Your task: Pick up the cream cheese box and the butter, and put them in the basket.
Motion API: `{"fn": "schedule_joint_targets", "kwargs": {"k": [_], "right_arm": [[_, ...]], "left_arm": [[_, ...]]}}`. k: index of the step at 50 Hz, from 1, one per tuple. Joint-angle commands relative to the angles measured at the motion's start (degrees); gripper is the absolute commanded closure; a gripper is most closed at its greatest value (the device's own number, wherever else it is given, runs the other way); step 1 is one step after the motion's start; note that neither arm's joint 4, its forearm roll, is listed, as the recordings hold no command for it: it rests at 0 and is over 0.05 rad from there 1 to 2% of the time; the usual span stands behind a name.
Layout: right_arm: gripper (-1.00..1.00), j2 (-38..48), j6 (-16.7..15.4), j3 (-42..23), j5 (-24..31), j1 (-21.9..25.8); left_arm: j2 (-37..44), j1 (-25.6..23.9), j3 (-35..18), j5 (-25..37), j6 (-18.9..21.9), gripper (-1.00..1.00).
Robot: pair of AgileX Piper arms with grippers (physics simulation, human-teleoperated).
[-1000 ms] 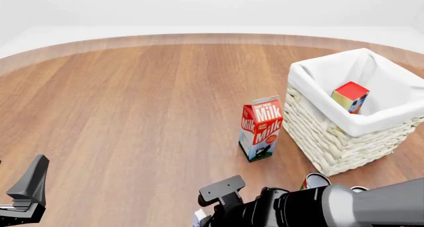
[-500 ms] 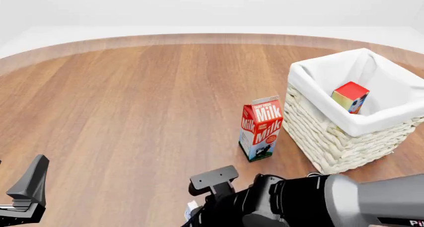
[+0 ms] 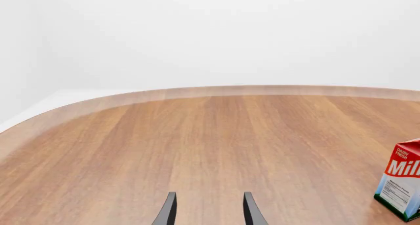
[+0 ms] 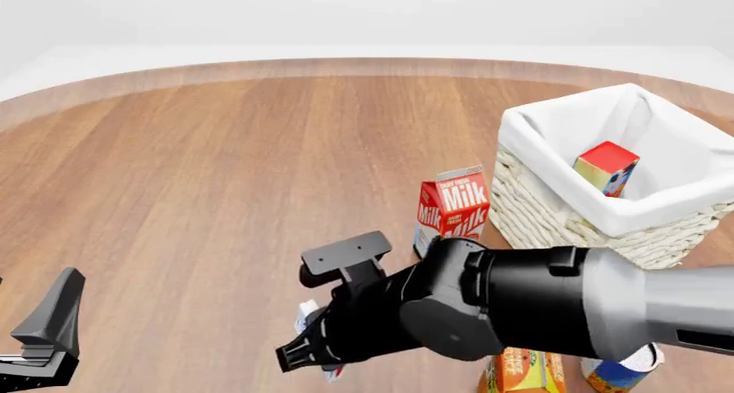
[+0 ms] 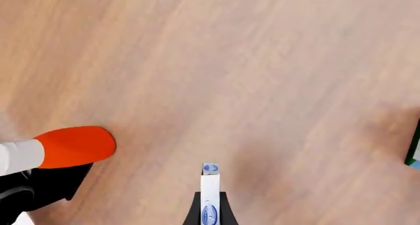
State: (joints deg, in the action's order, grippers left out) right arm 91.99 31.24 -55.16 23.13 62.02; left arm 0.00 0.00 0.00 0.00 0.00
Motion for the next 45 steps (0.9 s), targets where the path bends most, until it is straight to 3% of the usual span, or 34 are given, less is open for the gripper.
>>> {"fn": "schedule_joint_targets", "kwargs": {"k": [1,16,38,45], "right_arm": [[1.00,-1.22,-4.47,-6.24,4.55,-1.78],[1.00,-2.79,-8.59,-11.53,8.57,-2.92],[1.00,-5.39,-17.61,-23.51,18.16,-6.08],[1.00,-5.99,-18.83,-24.65,19.05,-6.39]], "left_arm": [[0.00,0.00,0.00,0.00,0.00,-1.00],[0.00,0.00,0.00,0.00,0.00,-1.00],[0.00,0.00,0.00,0.00,0.00,-1.00],[0.00,0.00,0.00,0.00,0.00,-1.00]]}}
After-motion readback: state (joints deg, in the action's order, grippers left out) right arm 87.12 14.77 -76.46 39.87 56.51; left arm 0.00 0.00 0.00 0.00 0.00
